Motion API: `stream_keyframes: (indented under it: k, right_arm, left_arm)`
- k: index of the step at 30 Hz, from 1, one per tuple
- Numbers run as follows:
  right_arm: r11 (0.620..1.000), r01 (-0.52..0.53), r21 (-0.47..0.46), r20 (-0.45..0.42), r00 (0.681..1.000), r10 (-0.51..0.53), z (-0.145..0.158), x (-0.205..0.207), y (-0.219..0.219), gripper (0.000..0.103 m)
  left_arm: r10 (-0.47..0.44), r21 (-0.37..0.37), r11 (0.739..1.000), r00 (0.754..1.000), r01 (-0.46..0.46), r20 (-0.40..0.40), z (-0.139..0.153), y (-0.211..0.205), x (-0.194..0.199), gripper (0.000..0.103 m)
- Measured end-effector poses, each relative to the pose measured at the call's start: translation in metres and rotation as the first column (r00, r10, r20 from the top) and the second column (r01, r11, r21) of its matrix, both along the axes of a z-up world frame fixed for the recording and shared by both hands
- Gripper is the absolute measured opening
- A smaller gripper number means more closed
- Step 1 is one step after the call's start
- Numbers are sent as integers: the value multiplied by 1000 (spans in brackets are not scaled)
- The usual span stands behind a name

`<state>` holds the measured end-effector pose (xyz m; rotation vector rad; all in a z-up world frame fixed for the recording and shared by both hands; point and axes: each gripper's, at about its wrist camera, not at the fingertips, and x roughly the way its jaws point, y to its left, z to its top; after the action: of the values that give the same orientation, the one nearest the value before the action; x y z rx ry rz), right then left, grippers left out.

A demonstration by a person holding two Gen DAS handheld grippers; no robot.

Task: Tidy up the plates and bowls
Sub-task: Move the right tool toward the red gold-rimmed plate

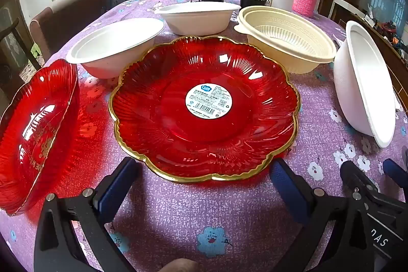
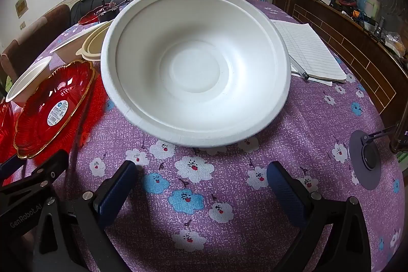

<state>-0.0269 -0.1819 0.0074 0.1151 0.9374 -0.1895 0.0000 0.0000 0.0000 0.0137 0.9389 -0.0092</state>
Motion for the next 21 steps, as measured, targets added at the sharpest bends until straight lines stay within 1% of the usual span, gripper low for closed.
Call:
stream_keyframes:
  k: [21]
  right_arm:
    - [1000, 0, -3, 0, 1000, 0, 0, 0, 0, 102]
  left_arm:
    - [-1, 0, 1000, 1000, 1, 0, 0, 0, 0, 103]
